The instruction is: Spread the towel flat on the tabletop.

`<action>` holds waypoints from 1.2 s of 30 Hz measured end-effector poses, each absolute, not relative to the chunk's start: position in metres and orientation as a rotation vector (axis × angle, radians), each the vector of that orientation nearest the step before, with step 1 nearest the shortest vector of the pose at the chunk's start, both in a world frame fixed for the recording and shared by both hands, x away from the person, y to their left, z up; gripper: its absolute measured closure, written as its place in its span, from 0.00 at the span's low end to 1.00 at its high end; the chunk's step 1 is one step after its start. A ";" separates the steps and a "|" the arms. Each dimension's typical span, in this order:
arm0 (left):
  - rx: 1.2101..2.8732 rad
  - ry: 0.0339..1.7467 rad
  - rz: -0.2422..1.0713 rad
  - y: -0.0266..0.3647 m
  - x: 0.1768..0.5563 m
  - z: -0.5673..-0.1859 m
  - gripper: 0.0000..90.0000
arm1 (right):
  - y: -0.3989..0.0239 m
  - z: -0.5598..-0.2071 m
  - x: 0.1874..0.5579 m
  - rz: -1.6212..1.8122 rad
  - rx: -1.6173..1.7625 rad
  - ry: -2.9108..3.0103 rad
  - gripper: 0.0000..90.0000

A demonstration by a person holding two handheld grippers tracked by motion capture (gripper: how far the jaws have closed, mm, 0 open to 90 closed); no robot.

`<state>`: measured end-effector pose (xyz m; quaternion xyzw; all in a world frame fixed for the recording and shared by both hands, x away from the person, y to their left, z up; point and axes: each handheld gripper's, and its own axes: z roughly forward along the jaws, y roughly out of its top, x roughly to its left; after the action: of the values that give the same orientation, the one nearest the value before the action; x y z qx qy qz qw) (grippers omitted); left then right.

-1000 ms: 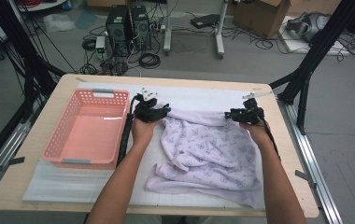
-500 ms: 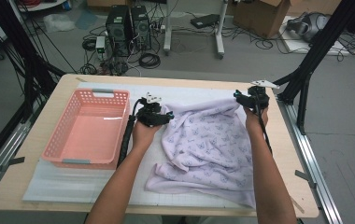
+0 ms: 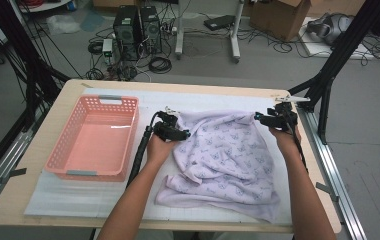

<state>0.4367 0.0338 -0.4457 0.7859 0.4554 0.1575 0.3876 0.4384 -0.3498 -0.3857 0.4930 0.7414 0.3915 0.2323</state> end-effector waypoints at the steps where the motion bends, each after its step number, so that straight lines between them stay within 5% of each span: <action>1: 2.008 1.149 0.422 0.032 0.436 -0.446 0.40 | -0.350 -0.388 0.434 1.070 1.346 2.061 0.43; 4: 2.028 1.137 0.470 0.029 0.435 -0.447 0.42 | -0.352 -0.395 0.422 1.050 1.295 2.154 0.39; 6: 2.029 1.091 0.487 0.030 0.433 -0.447 0.52 | -0.351 -0.401 0.414 1.026 1.275 2.208 0.38; 8: 2.053 1.028 0.514 0.030 0.430 -0.447 0.94 | -0.350 -0.407 0.407 1.033 1.262 2.243 0.37; 10: 2.038 1.056 0.570 0.034 0.432 -0.445 0.96 | -0.349 -0.412 0.400 1.042 1.256 2.261 0.37; 15: 1.829 1.187 0.695 0.071 0.444 -0.434 0.96 | -0.349 -0.415 0.389 1.080 1.343 2.320 0.29; 19: 1.750 1.241 0.633 0.083 0.446 -0.433 0.93 | -0.351 -0.417 0.378 1.111 1.319 2.274 0.31; 21: 1.730 1.251 0.561 0.081 0.445 -0.432 0.69 | -0.354 -0.421 0.379 1.100 1.345 2.266 0.32; 23: 1.734 1.227 0.521 0.079 0.442 -0.430 0.57 | -0.356 -0.425 0.380 1.098 1.364 2.256 0.38; 28: 1.747 1.162 0.480 0.072 0.431 -0.423 0.52 | -0.344 -0.438 0.386 0.912 1.365 2.288 0.57; 29: 1.752 1.149 0.470 0.071 0.429 -0.422 0.51 | -0.342 -0.438 0.387 0.900 1.351 2.272 0.68; 30: 1.755 1.139 0.456 0.071 0.427 -0.421 0.51 | -0.341 -0.437 0.388 0.910 1.328 2.282 0.94; 36: 1.819 1.049 0.358 0.065 0.406 -0.422 0.52 | -0.347 -0.426 0.396 0.805 1.334 1.888 0.95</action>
<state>0.4062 0.0651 -0.4218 0.7471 0.4308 0.1470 0.4844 0.3956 -0.3470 -0.4257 0.5126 0.7254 0.3091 0.3399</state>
